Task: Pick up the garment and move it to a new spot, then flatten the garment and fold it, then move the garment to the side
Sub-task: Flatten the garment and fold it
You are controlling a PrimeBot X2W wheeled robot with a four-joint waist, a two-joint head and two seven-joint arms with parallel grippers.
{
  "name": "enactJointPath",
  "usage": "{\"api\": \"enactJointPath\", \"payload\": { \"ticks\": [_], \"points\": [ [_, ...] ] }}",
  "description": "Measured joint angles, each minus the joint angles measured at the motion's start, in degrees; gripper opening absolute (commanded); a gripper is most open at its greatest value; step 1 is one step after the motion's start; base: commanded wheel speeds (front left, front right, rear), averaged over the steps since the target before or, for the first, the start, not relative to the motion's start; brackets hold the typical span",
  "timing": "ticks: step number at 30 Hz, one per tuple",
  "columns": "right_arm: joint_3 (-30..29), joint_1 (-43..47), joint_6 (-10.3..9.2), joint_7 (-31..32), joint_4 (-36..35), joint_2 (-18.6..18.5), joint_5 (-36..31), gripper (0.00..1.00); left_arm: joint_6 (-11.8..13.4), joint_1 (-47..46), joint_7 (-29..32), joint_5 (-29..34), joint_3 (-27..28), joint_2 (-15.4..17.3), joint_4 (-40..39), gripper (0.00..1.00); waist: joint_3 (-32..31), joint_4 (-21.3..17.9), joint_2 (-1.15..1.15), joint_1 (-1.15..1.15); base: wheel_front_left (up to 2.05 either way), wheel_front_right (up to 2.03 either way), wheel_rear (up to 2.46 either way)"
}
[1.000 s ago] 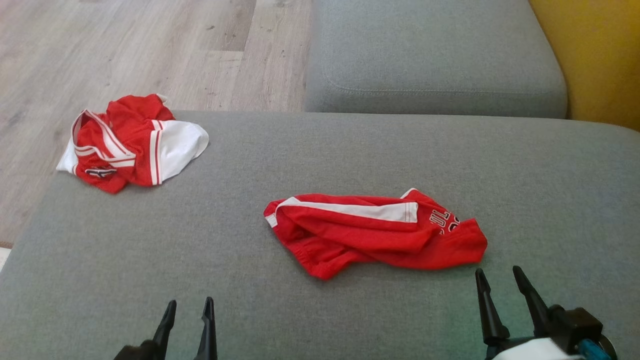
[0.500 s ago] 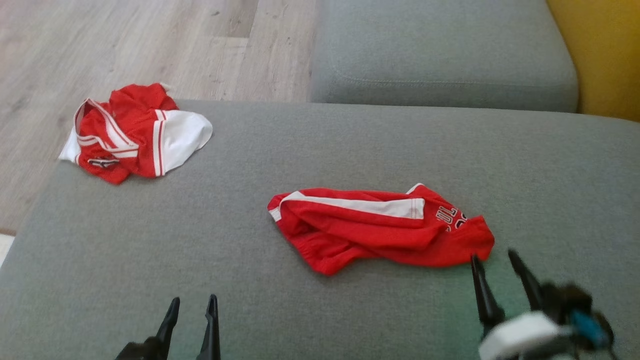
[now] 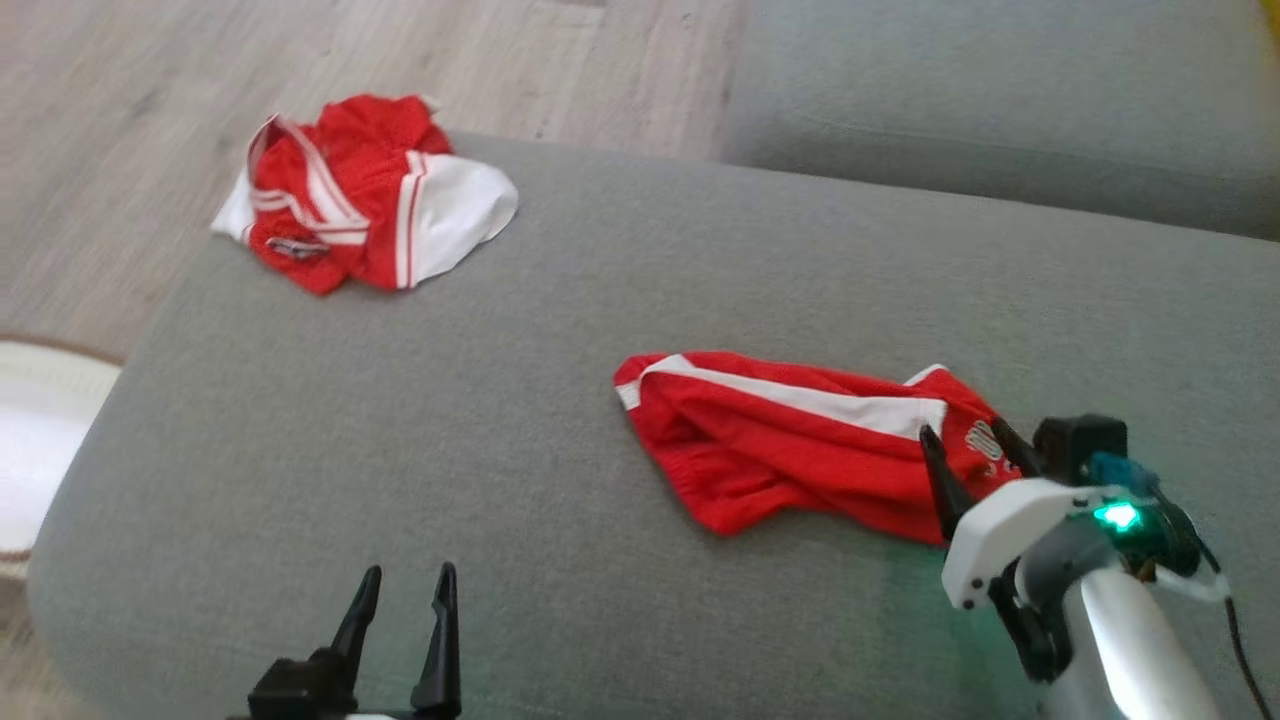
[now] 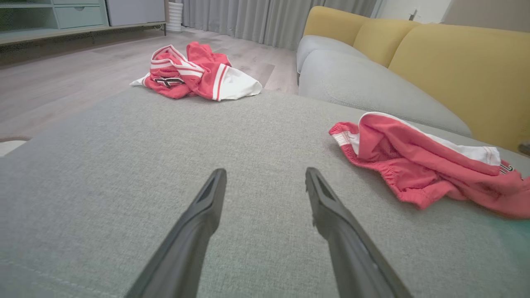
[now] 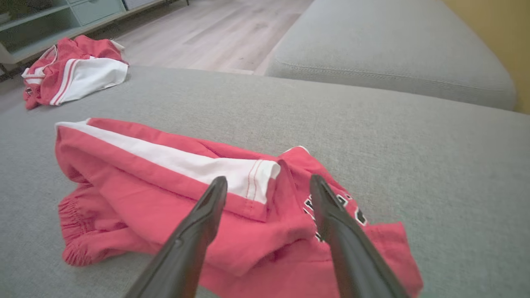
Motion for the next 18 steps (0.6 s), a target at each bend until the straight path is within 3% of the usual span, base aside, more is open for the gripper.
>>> {"api": "enactJointPath", "payload": {
  "ticks": [8, 9, 11, 13, 18],
  "points": [
    [-0.52, -5.45, 0.00, 1.83, 7.02, -0.02, -1.01, 1.00, -0.02, -1.18, -0.18, 0.43, -0.13, -0.89, 0.56, 1.00, 3.02, 3.84, 0.00, 0.00, 0.00, 0.00, 0.00],
    [-0.48, -5.78, 0.00, 1.80, 7.42, -0.01, -1.08, 0.87, -0.03, -1.26, -0.41, 0.48, -0.13, -1.02, 0.60, 1.00, 3.30, 4.14, 0.00, 0.01, 0.00, 0.00, 0.00],
    [-0.36, -6.08, 0.00, 1.29, 7.79, -0.03, -0.98, 0.38, -0.03, -1.26, -0.52, 0.48, -0.13, -1.34, 0.71, 1.00, 3.67, 4.56, 0.00, 0.01, 0.00, 0.00, 0.00],
    [-0.20, -6.42, 0.00, 0.91, 8.32, -0.03, -0.98, 0.03, -0.03, -1.26, -0.53, 0.48, -0.10, -1.40, 0.83, 1.00, 3.74, 4.63, 0.00, 0.01, 0.00, 0.00, 0.00],
    [0.20, -6.70, 0.00, 0.93, 9.69, -0.03, -0.97, 0.00, -0.03, -1.26, -0.58, 0.48, 0.04, -1.38, 1.05, 1.00, 3.49, 3.90, 0.00, 0.00, 0.00, 0.00, 0.00]
  ]
}}
